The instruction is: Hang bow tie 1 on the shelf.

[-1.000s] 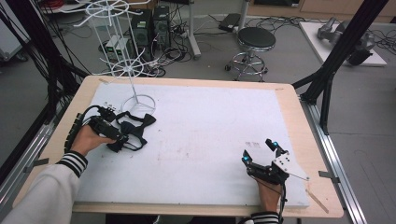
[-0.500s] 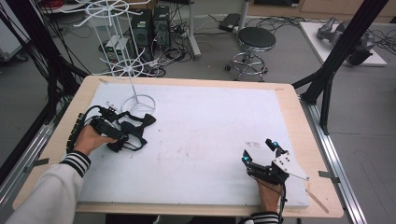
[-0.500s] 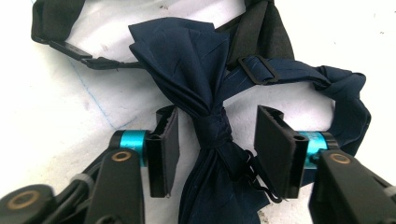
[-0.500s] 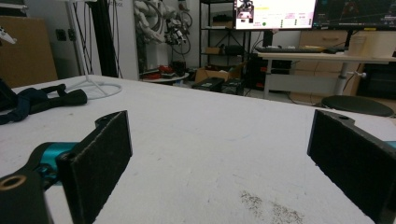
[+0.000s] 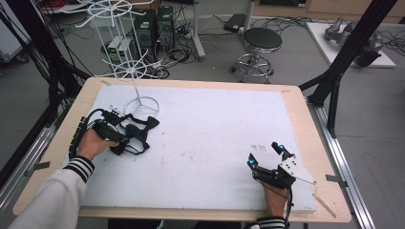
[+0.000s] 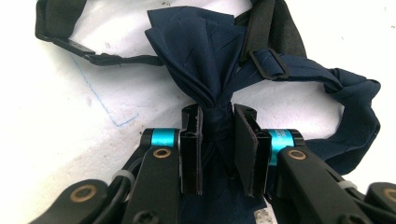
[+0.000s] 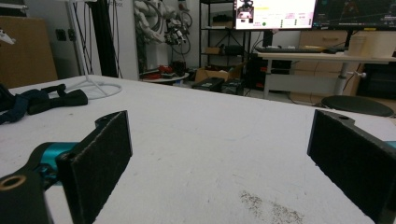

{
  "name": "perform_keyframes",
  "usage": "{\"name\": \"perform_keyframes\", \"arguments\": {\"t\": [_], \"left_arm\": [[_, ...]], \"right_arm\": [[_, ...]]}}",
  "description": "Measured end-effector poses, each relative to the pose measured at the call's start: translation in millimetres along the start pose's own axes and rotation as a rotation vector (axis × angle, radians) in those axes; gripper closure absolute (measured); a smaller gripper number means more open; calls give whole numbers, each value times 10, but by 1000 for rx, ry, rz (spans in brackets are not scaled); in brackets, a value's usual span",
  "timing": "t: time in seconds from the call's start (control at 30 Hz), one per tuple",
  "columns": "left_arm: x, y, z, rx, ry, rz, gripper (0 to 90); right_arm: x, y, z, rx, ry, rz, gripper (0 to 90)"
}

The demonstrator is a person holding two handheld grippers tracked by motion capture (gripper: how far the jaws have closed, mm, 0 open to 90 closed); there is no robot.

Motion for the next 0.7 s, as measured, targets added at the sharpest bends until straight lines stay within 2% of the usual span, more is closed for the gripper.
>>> {"name": "perform_keyframes", "arguments": {"t": [0.2, 0.37, 0.7], "left_arm": [[15, 19, -3, 3, -18, -14, 744], [50, 7, -14, 10, -46, -7, 746], [187, 19, -51, -13, -146, 12, 747]], "right_arm": [[1, 1, 0, -1, 0, 0, 58], [1, 1, 0, -1, 0, 0, 58], [0, 1, 0, -1, 0, 0, 58]]}}
Point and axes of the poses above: each handheld gripper's, and its own axes: x roughly backward along the jaws, z roughly out of its underside, y roughly to its left, the point moved 10 cm from there along -x, roughly forward along the jaws, and after that the axes turned 14 degrees about -z, right-handed, at the moved point
